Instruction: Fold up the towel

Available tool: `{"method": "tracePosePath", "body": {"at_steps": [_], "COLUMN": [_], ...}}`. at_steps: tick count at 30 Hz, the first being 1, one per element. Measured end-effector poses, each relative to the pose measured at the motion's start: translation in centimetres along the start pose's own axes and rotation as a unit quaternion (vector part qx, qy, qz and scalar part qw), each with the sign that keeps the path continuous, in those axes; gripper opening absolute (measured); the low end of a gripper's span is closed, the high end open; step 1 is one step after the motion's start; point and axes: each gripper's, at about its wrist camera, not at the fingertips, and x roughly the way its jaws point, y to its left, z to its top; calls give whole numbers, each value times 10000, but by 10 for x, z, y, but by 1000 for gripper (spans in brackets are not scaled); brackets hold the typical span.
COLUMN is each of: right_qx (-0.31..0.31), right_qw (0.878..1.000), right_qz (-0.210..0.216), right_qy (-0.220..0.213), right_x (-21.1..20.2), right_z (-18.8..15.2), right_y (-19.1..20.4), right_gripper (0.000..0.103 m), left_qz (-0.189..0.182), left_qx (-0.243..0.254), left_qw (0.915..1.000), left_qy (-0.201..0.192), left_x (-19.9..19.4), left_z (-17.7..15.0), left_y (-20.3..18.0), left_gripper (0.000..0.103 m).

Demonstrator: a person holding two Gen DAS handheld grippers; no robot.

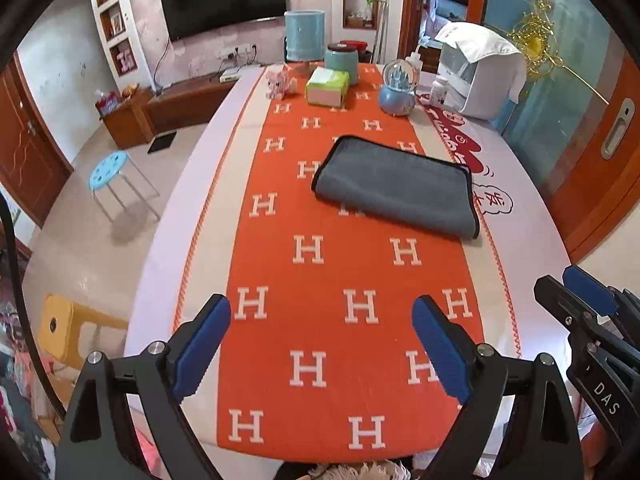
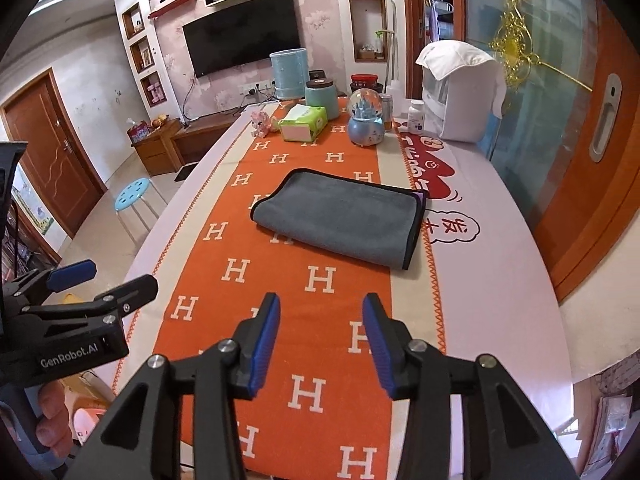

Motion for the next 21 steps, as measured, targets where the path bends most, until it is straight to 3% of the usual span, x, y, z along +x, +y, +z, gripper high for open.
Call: {"method": "tracePosePath", "body": {"at_steps": [13, 21], "right_qx": [108, 147], "right_qw": [9998, 9994], "right_qz": [-167, -304], "right_qy": [-6, 21], "right_x": [-7, -8], "right_z": [-10, -12], "right_y": [2, 0], "right_gripper": [44, 44], "left_qz": [117, 165], "left_qx": [-172, -62], "left_qw": [9998, 9997], "left_qy": [63, -138], "left_x": [0, -7], "left_z": [-19, -21], "left_y": [-2, -11], "left_gripper": [91, 91]}}
